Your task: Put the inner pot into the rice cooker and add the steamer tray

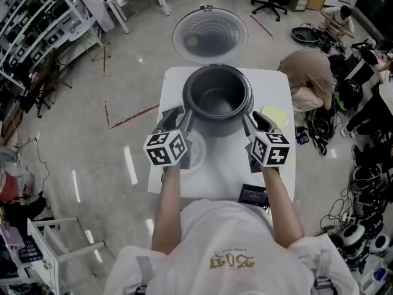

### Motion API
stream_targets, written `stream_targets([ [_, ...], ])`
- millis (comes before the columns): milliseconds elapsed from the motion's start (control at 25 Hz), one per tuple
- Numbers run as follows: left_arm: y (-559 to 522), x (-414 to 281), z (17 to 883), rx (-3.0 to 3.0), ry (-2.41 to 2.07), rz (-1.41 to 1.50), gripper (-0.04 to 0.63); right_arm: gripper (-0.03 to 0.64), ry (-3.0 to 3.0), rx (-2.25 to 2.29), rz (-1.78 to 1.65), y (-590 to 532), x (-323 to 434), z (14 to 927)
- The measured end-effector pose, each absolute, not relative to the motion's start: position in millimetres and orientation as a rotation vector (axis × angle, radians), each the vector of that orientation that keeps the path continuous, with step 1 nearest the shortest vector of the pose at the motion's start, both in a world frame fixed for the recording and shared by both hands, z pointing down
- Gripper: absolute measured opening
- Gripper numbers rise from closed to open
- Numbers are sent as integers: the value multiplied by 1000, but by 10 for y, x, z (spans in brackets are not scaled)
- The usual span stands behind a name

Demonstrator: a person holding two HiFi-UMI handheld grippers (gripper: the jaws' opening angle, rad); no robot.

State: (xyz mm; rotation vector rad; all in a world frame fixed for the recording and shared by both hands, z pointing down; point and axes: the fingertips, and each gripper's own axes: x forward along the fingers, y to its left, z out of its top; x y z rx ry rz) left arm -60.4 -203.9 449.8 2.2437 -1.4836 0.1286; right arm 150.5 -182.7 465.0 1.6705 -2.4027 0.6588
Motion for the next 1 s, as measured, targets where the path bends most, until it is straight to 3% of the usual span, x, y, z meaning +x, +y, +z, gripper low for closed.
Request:
stream_targets([
  [120, -1677, -554, 4559, 2188, -1392, 53, 167, 144, -2427, 1636, 678, -1529, 1465, 4654],
  [640, -598, -571, 4876, 2085, -1380, 42, 189, 149, -2510, 1489, 784, -612, 1289, 4902],
  [1000, -299, -1075, 5169, 1989, -1477, 141, 187, 150, -2468, 1362, 884, -418, 910, 5273],
])
